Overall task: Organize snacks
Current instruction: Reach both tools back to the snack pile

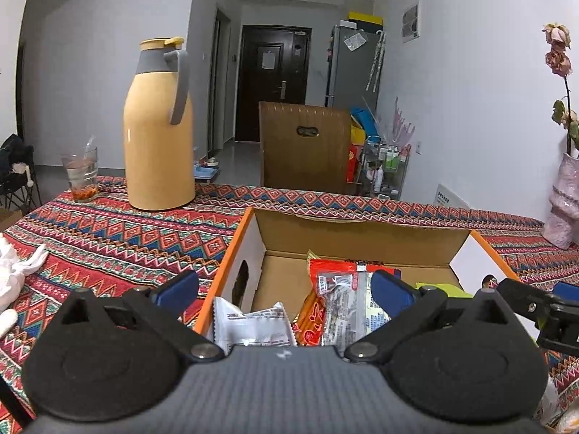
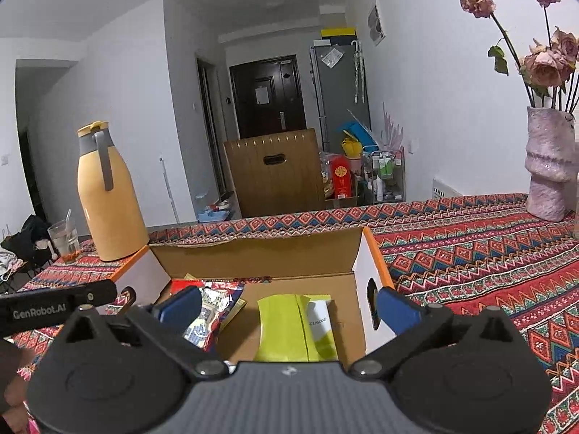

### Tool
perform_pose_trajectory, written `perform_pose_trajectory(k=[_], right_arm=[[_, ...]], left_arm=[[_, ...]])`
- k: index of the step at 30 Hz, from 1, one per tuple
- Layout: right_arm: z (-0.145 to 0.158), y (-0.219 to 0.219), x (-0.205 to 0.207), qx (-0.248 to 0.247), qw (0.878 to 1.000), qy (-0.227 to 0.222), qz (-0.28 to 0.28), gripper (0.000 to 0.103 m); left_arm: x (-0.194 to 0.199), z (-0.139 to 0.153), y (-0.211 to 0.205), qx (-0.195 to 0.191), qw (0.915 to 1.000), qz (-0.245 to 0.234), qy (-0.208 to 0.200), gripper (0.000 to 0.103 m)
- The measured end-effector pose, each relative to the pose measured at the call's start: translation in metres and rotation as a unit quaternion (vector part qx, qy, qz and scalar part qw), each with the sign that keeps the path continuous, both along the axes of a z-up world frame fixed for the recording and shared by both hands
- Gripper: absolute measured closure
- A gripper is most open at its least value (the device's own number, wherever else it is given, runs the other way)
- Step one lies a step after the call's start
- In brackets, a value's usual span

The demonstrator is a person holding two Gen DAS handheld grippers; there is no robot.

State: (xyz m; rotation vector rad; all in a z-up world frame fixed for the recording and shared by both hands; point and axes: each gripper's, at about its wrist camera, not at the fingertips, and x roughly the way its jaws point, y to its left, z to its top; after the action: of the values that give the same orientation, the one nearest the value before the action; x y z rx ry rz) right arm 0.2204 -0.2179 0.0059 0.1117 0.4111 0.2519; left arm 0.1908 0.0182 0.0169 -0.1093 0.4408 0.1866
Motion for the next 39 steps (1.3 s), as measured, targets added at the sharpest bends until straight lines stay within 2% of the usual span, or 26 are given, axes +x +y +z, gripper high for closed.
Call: perform_pose_trajectory(k=[10, 14, 19, 24, 32, 39], right_arm=[[0.019, -0.011, -0.035, -0.006, 0.999, -0.033, -0.004, 0.0], [0.015, -0.021, -0.053, -0.029, 0.999, -0.031, -0.007, 0.0], [0.0, -0.036, -0.073, -0.054, 0.998, -0.008, -0.015, 0.0], [-0.015, -0.044, -0.089, -0.063, 0.998, 0.018, -0.018, 0.0], [-0.043, -0.046, -0.107, -0.068, 0.995, 0.066, -0.016, 0.0], [-0.051, -0.047, -0.111, -0.071, 0.993, 0.087, -0.022, 0.0]], left_arm=[[-0.03, 0.027, 0.004, -0.013, 0.9996, 0.0, -0.027, 0.0], [-0.042, 0.024, 0.01, -0.002, 0.9999, 0.0, -0.016, 0.0], [-0.063, 0.013, 0.024, 0.03, 0.9995, 0.004, 0.004, 0.0], [-0.082, -0.004, 0.036, 0.042, 0.9984, 0.015, 0.035, 0.0], [-0.097, -0.028, 0.037, 0.027, 0.9982, 0.007, 0.053, 0.0], [-0.096, -0.041, 0.037, 0.018, 0.9985, -0.002, 0.052, 0.0]])
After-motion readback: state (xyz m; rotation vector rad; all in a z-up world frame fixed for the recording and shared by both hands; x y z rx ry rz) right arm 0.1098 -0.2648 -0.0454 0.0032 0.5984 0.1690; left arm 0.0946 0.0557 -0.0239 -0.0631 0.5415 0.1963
